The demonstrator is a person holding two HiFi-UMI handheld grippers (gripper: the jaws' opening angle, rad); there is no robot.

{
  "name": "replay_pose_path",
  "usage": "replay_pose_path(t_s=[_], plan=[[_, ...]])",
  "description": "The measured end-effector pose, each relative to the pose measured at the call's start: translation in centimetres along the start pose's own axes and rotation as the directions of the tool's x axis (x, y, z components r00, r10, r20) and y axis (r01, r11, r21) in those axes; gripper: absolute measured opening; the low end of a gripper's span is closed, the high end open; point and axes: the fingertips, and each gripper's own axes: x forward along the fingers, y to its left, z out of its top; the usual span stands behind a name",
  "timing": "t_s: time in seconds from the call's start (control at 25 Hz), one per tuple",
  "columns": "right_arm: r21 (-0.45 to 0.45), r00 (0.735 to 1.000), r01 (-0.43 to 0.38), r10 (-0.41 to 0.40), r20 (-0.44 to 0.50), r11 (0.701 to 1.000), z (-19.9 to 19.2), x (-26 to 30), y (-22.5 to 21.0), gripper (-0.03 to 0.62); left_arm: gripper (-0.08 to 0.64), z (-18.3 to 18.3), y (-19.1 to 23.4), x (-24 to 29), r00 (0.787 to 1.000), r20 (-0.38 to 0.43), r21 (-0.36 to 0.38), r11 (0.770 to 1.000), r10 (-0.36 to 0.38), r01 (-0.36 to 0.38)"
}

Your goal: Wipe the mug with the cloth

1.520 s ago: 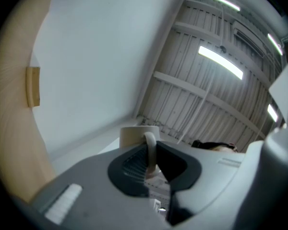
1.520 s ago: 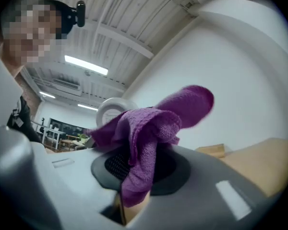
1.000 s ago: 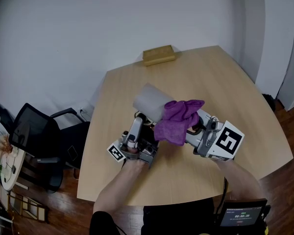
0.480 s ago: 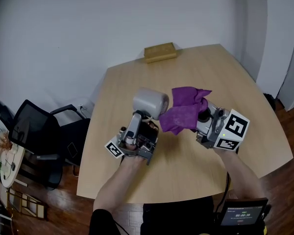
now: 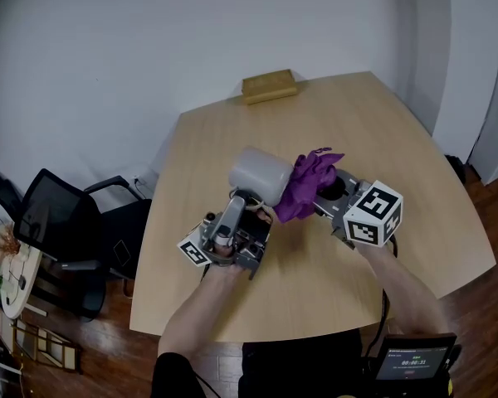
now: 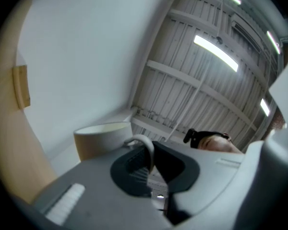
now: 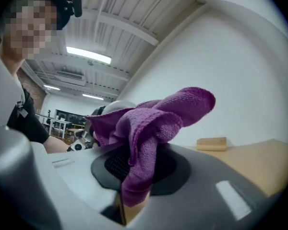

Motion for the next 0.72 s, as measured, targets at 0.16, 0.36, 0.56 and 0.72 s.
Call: replay_pose_path(t_s=[0.16,0.36,0.56,0.72], plan=[[0.022,0.998,0.061,-0.062,0.022,0.998,0.7,-1.1,-1.5,0.074,0.026,0.7,0.1,-0.3,1.0,0.015,0.017,1.0,0.009,-0.009],[-0.128,0.962,-0.161,0.185,0.202,0.979,5.6,-1.8,4.6,0.074,0.026,1.8,0.3,-0.6,0.999,0.041,0.032,0.999,0.021,-0.022],[-0.162,0.966,-0.215,0.234,0.11,0.963,3.1,0.1,6.3,0.074,0.026,0.6,0.1,0.0,1.0,0.006,0.017,1.0,0.003,-0.003],[-0.042,0.998,-0.067,0.067,-0.019,0.997,-1.0,0.7,1.7,0.075,0.028,-0.8,-0.2,0.5,0.997,-0.081,0.04,0.999,-0.015,0.018]])
